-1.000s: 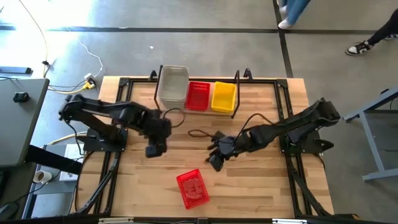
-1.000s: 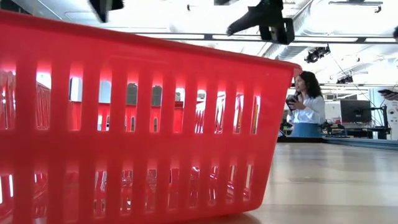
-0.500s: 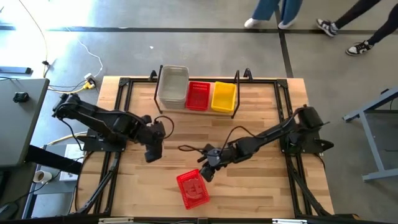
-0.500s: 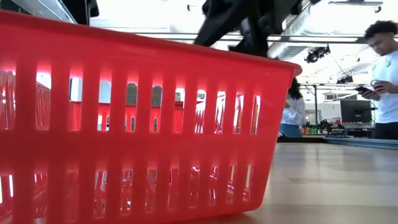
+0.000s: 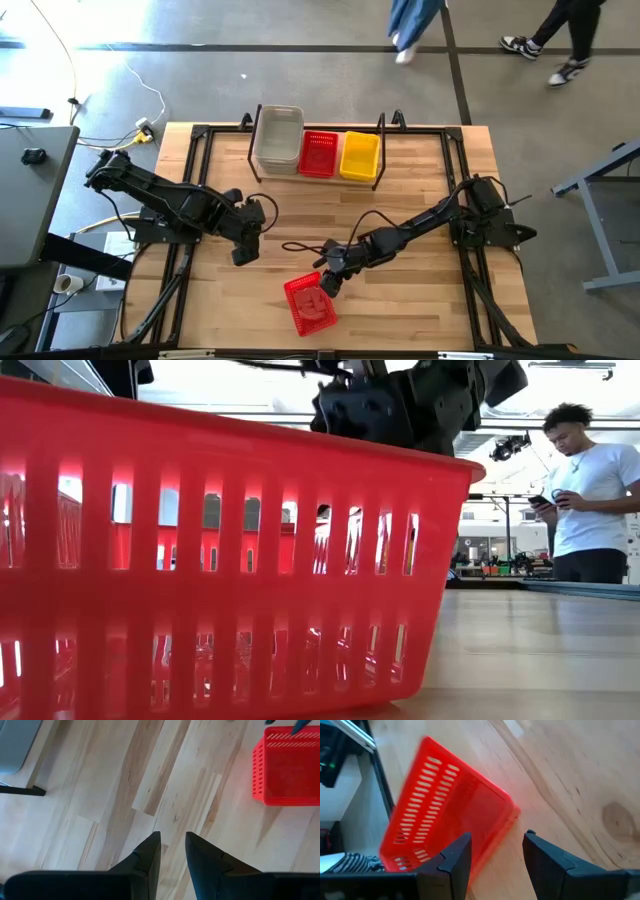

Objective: Stack baskets on shelf by color
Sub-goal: Stack the red bin on top of the red bin

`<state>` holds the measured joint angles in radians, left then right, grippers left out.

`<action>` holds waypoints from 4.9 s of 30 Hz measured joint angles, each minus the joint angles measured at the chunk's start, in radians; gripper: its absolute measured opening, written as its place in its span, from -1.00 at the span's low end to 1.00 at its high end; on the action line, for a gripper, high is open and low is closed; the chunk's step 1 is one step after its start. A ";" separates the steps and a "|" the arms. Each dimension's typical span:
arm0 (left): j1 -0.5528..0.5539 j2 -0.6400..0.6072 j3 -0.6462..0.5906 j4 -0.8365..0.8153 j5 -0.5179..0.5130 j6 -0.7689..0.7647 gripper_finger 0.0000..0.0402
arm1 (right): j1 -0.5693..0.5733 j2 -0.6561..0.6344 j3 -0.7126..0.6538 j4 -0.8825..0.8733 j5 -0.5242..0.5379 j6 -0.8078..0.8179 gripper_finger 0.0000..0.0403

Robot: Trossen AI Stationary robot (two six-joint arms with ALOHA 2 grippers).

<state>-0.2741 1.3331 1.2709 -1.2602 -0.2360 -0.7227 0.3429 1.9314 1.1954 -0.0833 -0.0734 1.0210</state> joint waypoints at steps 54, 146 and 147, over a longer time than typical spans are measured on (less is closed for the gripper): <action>-0.078 0.000 0.000 0.283 0.058 0.207 -0.09 | -0.109 -0.121 0.056 -0.051 0.577 0.288 -1.00; -0.034 0.006 0.000 -0.121 -0.440 0.824 -0.23 | -0.224 -0.089 0.324 0.055 0.507 0.262 -1.00; -0.034 0.006 0.000 -0.121 -0.441 0.824 -0.28 | -0.224 -0.090 0.324 0.055 0.509 0.262 -1.00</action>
<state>-0.3080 1.3388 1.2713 -1.3808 -0.6773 0.1016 0.1192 1.8412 1.5192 -0.0284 0.4354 1.2827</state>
